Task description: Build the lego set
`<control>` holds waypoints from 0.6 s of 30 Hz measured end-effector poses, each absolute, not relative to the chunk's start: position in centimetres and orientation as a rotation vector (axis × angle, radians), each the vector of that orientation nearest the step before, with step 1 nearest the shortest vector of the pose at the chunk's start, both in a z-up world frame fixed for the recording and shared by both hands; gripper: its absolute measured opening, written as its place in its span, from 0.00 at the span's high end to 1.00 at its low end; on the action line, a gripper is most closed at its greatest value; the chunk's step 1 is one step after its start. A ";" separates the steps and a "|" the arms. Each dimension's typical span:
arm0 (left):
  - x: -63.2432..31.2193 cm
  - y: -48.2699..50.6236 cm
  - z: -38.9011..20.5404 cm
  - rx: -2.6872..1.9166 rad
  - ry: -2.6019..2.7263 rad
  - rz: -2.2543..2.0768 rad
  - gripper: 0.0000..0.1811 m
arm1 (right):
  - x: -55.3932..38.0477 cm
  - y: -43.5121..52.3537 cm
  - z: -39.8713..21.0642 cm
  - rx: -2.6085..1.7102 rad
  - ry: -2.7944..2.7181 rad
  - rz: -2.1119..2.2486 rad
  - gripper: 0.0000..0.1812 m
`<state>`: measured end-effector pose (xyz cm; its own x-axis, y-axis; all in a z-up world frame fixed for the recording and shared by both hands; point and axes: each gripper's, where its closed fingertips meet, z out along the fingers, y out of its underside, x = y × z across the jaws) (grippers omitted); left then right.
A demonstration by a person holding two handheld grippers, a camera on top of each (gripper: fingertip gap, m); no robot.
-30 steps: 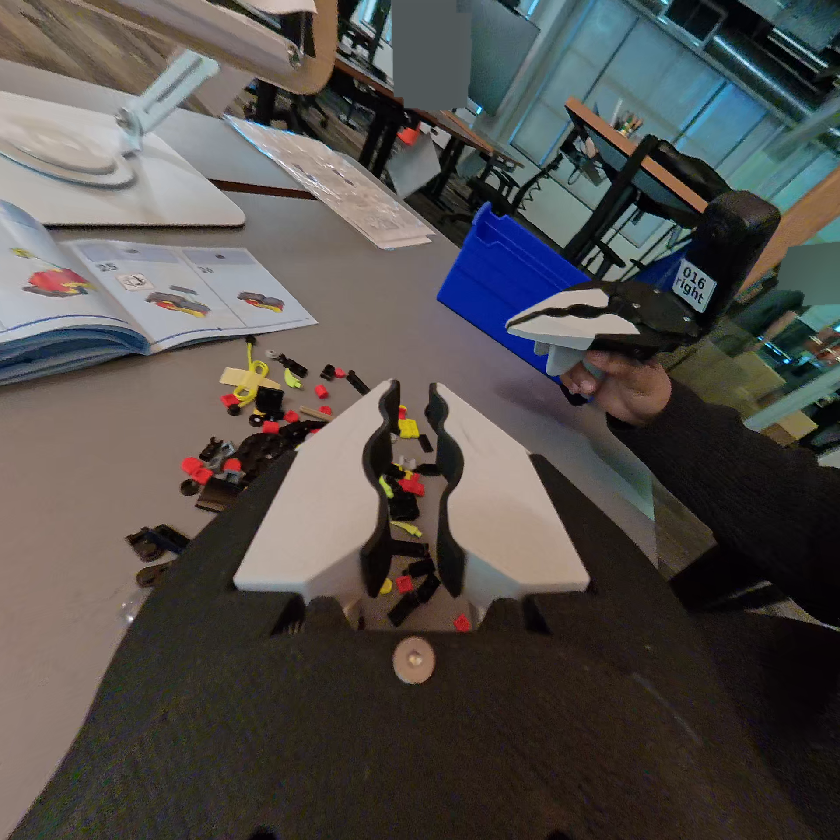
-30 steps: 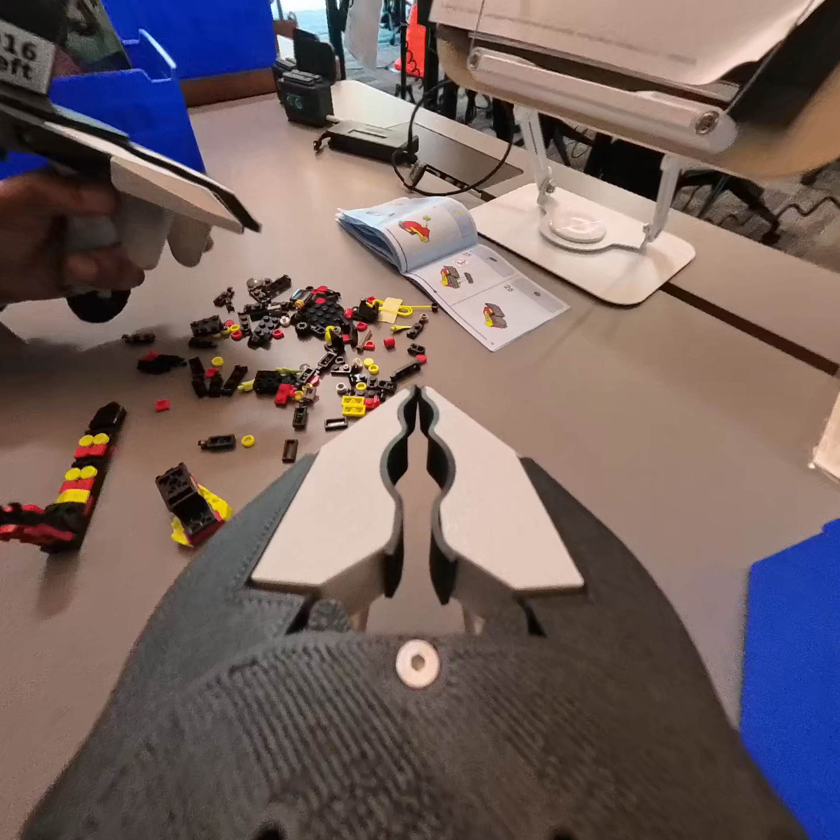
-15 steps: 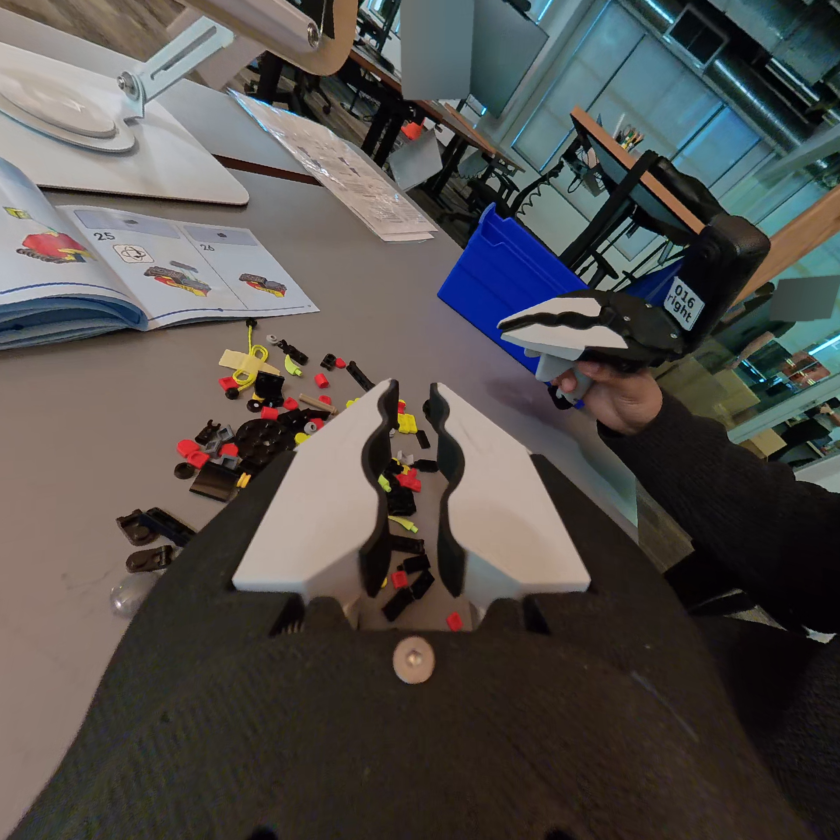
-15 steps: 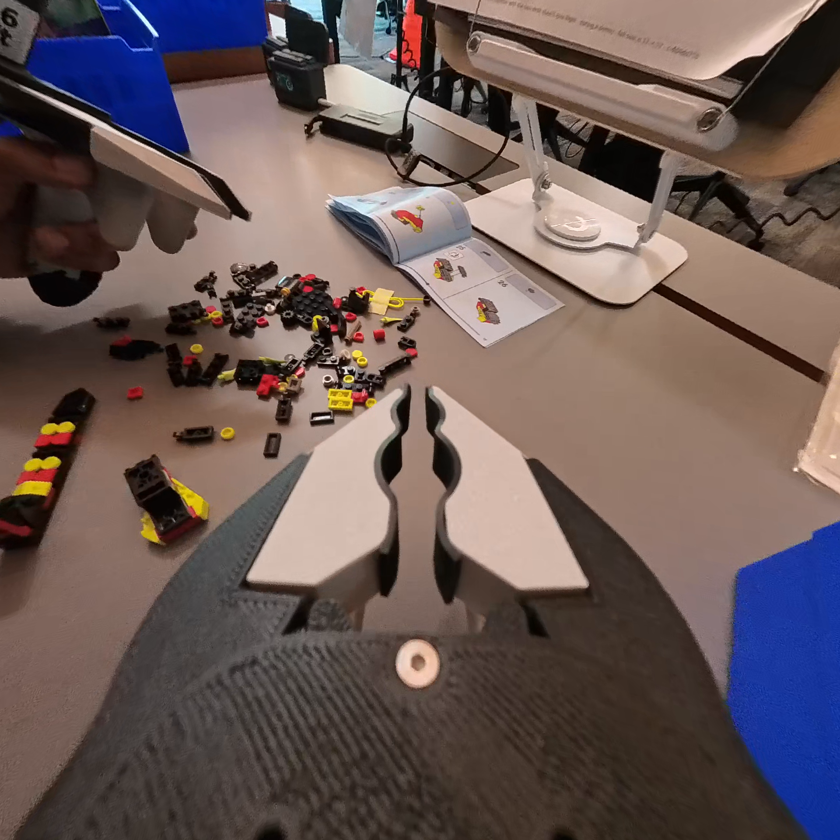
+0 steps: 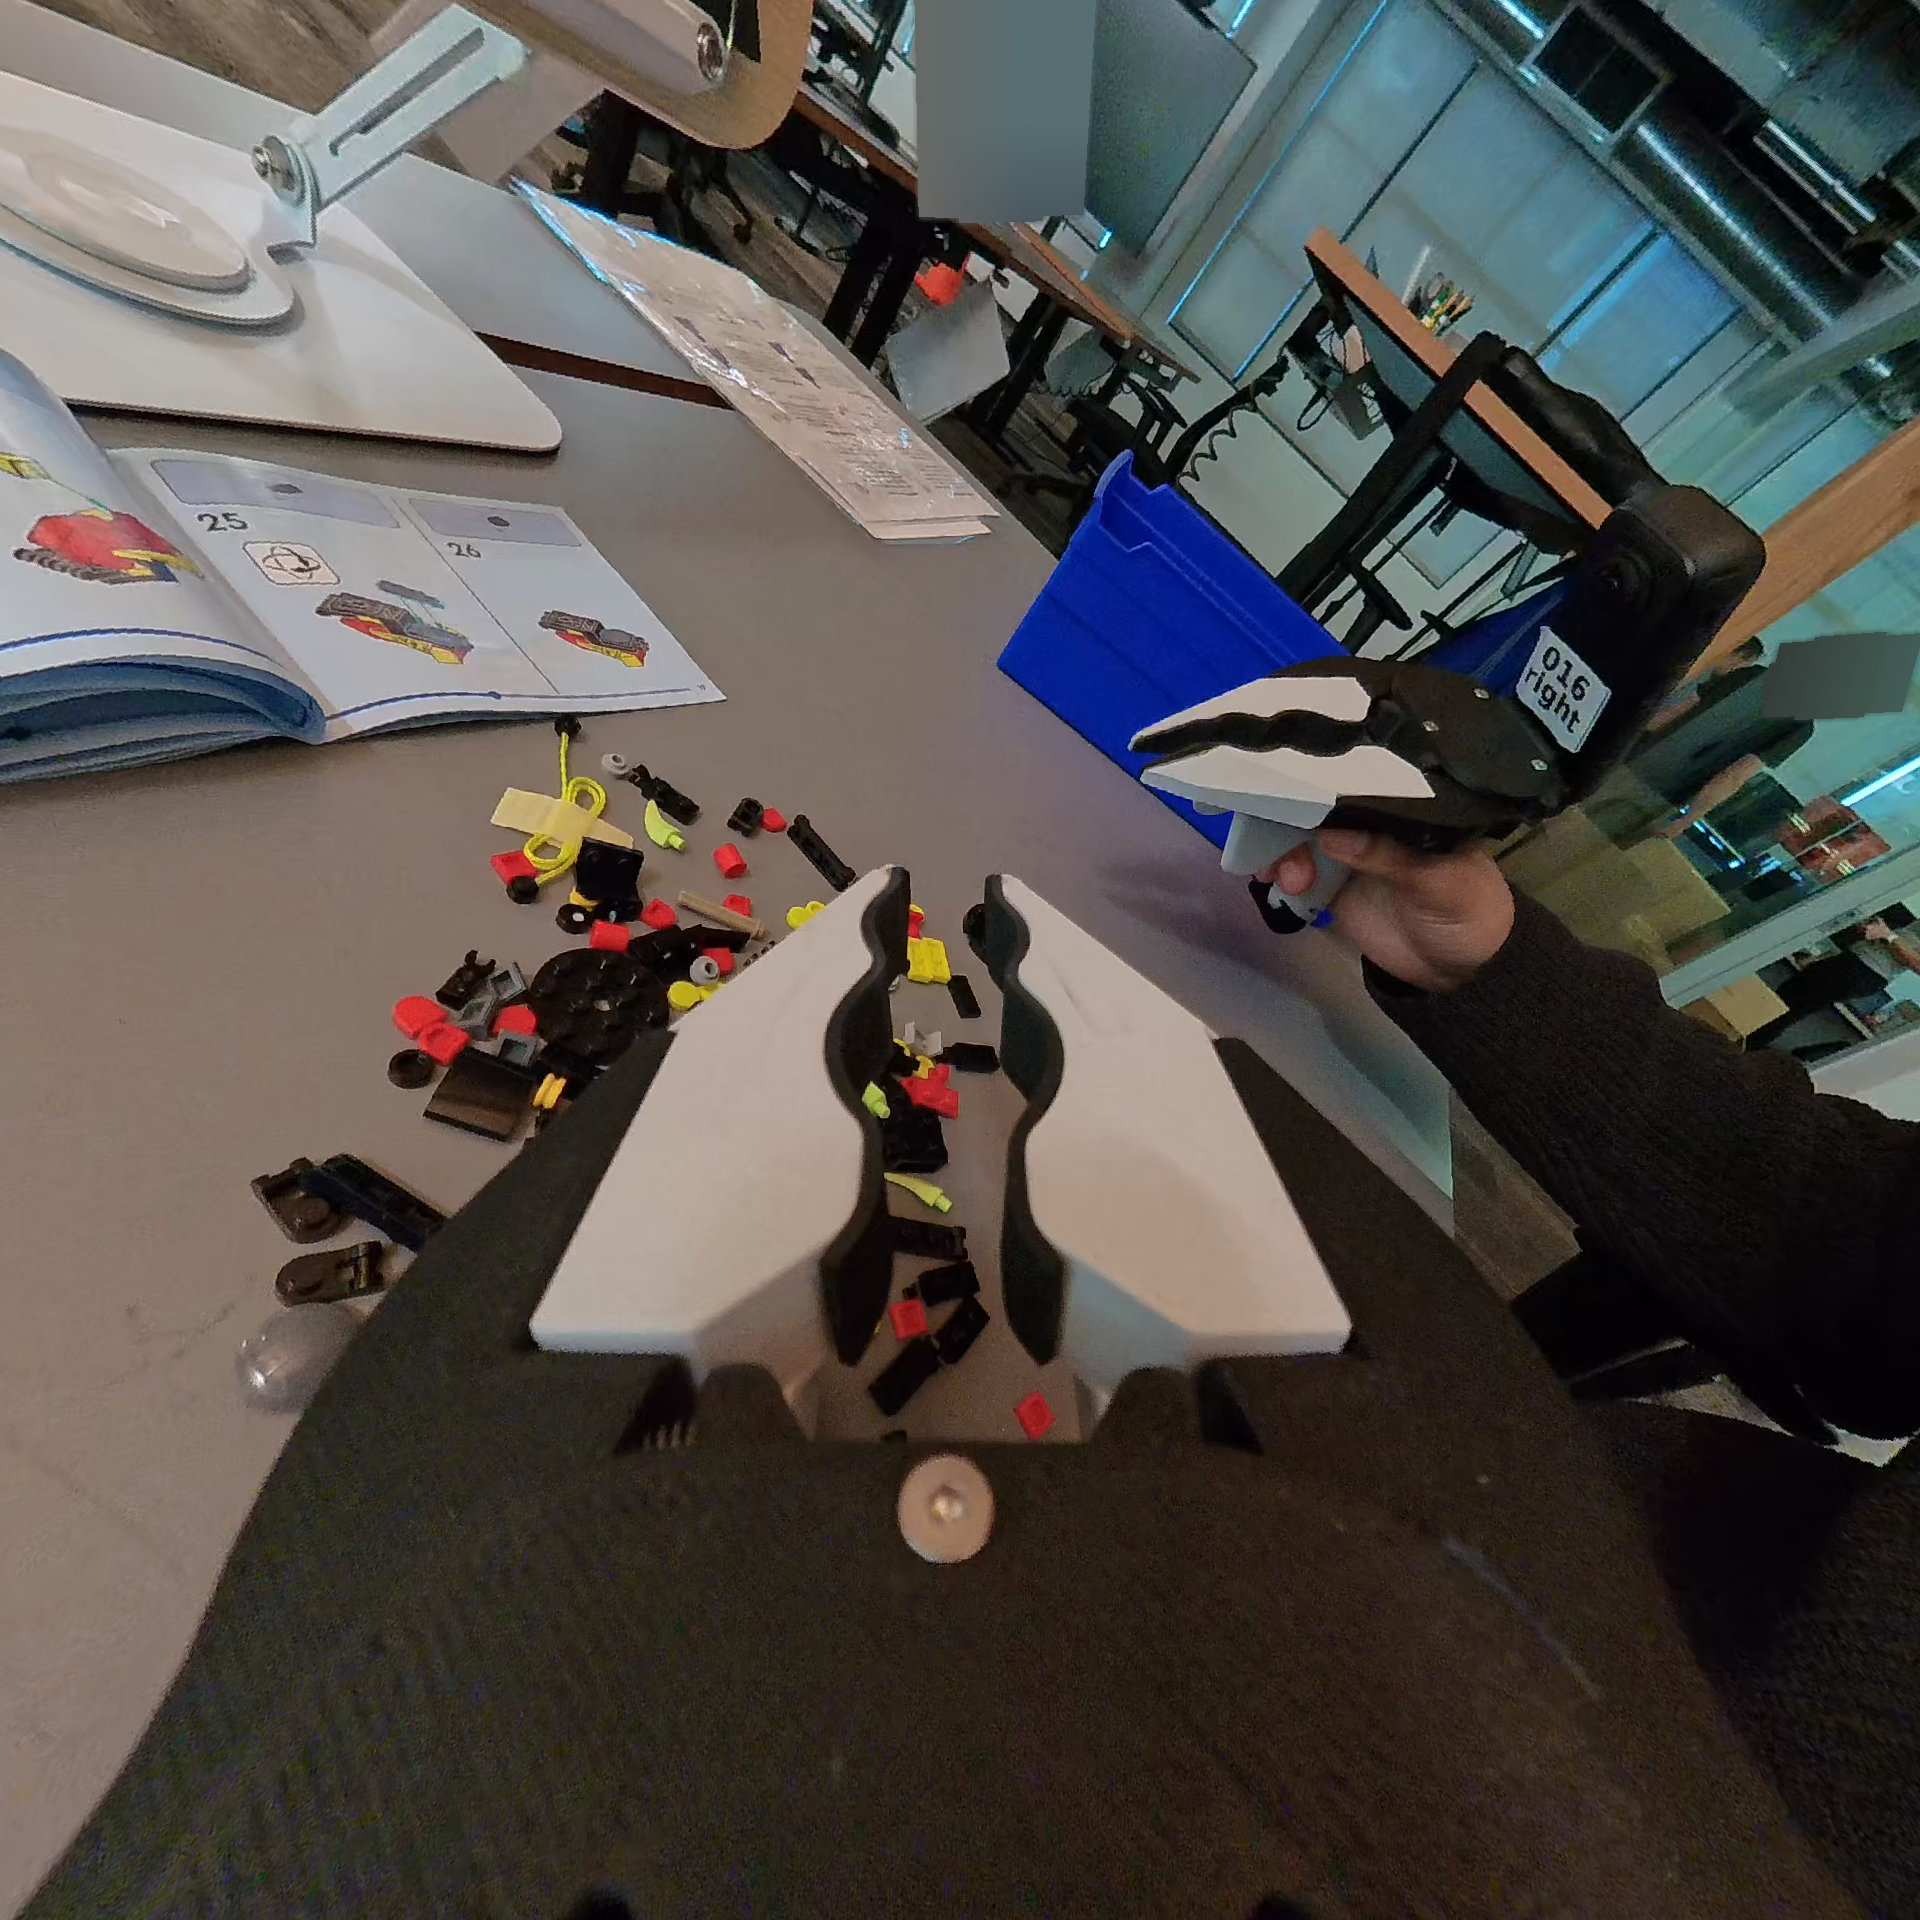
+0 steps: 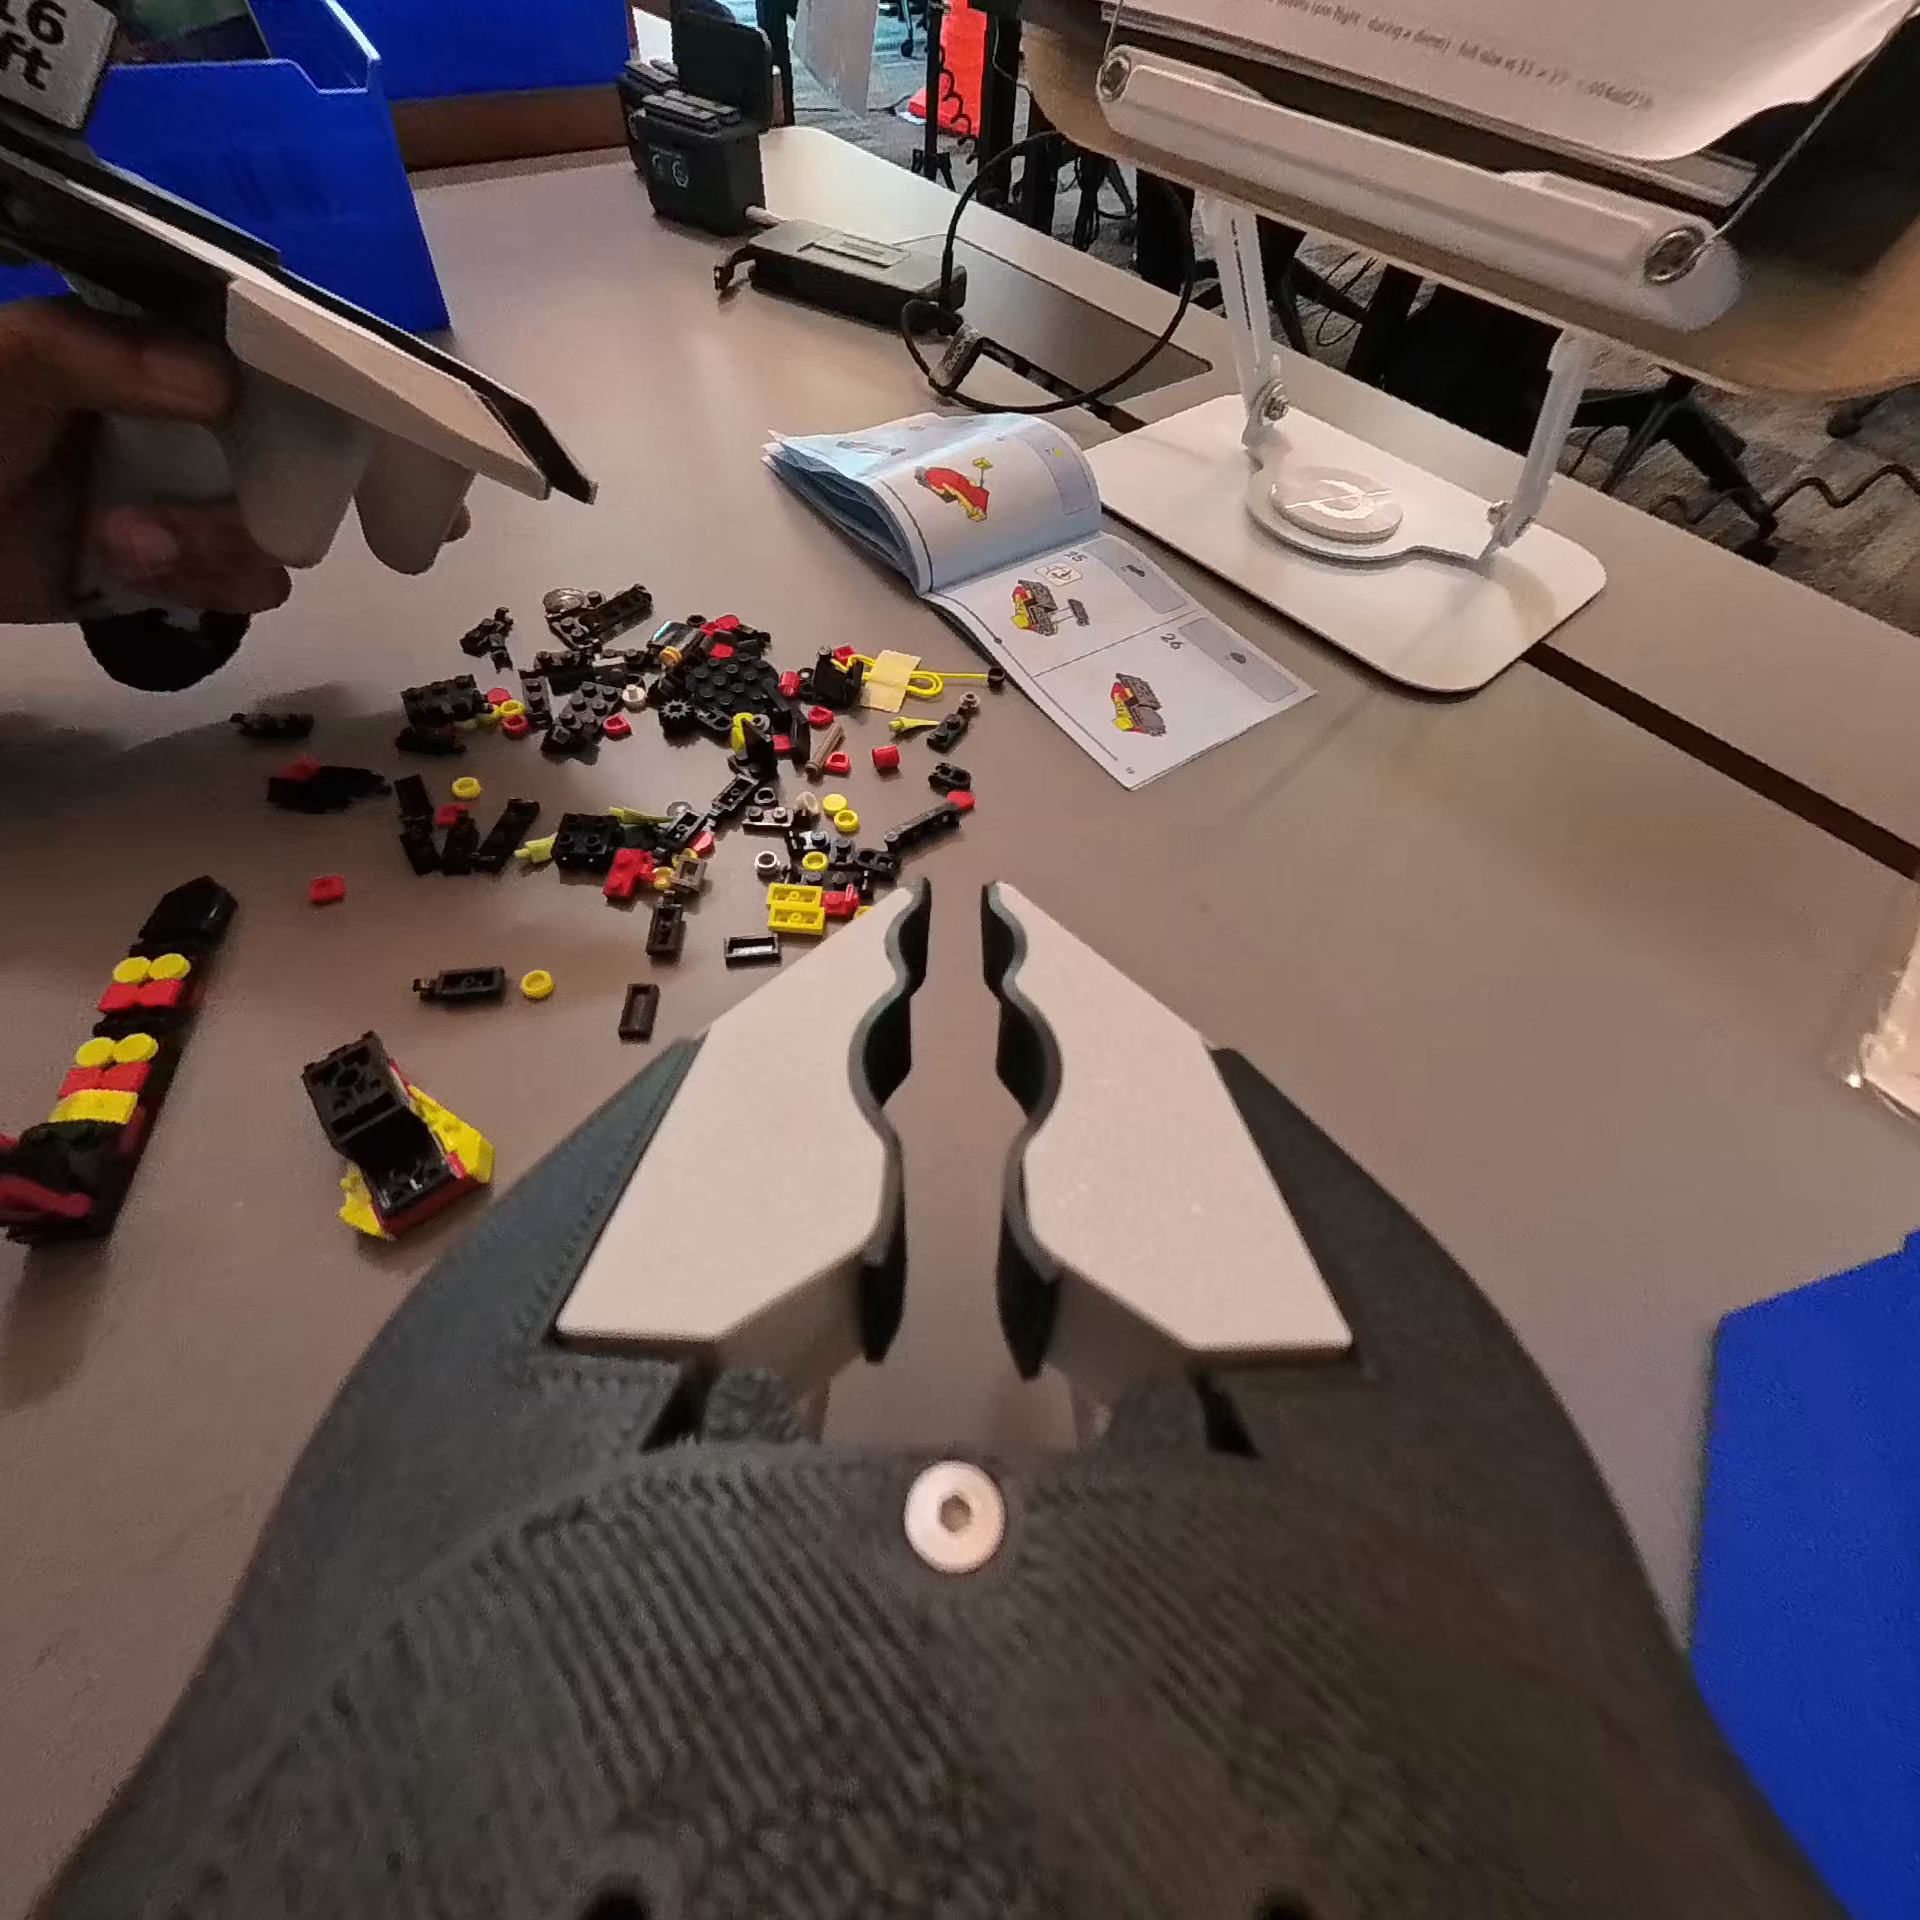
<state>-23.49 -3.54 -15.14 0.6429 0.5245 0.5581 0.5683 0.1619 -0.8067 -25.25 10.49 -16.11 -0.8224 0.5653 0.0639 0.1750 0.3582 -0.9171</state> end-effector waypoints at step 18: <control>-23.6 -3.7 -15.0 -1.472 -0.969 -0.033 0.93 | -25.0 10.1 -16.7 -0.621 -2.289 1.418 0.96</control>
<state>-23.58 -3.68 -15.02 0.6398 0.5282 0.5583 0.5648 0.1695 -0.8076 -24.99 10.10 -16.68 -0.8318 0.5487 0.0837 0.1693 0.3945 -0.9032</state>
